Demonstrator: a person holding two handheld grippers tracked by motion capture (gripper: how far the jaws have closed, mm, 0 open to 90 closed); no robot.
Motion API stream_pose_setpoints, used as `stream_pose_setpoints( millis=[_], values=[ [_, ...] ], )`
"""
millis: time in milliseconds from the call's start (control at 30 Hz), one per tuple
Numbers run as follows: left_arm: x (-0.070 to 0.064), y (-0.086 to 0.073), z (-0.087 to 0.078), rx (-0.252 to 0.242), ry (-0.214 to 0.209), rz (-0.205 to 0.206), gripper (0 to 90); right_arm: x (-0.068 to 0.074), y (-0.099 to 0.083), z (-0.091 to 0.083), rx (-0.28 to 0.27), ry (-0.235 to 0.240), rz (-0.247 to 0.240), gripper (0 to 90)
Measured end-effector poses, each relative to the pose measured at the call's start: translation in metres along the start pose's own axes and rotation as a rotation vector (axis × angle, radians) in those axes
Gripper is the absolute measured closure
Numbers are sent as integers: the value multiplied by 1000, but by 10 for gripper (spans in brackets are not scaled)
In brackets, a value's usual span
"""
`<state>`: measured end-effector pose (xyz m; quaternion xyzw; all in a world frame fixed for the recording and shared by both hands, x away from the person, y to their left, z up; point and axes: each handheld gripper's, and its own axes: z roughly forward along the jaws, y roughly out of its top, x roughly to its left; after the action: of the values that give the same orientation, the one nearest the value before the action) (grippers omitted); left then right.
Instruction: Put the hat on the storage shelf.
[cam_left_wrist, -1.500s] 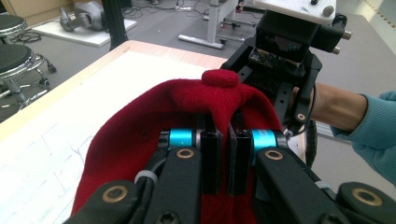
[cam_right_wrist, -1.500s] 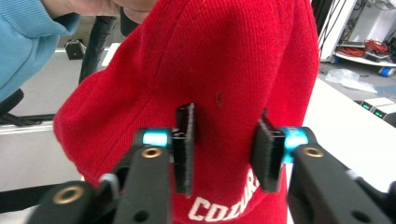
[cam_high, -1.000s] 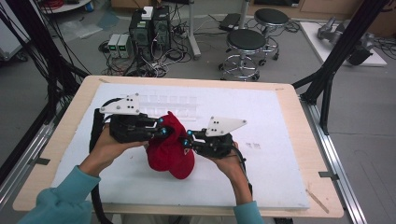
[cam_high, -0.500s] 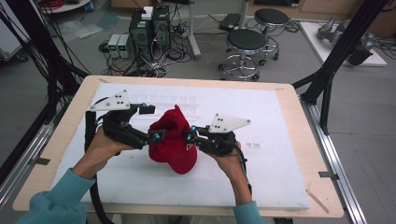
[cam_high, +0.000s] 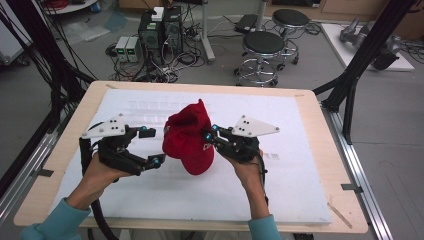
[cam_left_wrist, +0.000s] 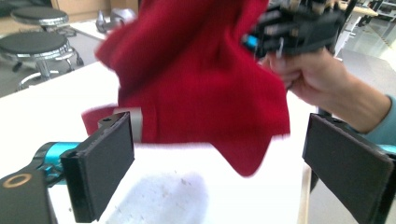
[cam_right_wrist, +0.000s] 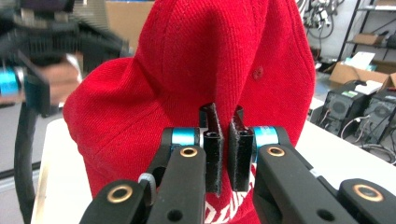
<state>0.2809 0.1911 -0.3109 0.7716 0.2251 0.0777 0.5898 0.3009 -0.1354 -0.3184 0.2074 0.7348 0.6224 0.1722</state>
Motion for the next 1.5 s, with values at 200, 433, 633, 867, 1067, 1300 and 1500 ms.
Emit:
stream_pose_setpoints(
  millis=[200,433,633,867,1067,1300,1500],
  values=[
    [-6,-18,6,4,-21,-6,107,2,7,1,-15,-25,1,867],
    [-11,-32,20,15,-47,-24,142,5,11,3,-16,-41,5,867],
    [-12,-41,30,15,-32,-47,175,9,13,7,-31,-52,21,868],
    [-11,-45,40,9,-41,-63,261,10,13,11,-37,-55,30,868],
    [-11,-47,45,8,-53,-54,418,11,13,12,-52,-50,41,868],
    [-11,-47,49,2,-63,-52,579,13,13,14,-55,-46,45,867],
    [-11,-47,49,4,-75,-48,720,16,13,15,-62,-34,41,867]
  ],
)
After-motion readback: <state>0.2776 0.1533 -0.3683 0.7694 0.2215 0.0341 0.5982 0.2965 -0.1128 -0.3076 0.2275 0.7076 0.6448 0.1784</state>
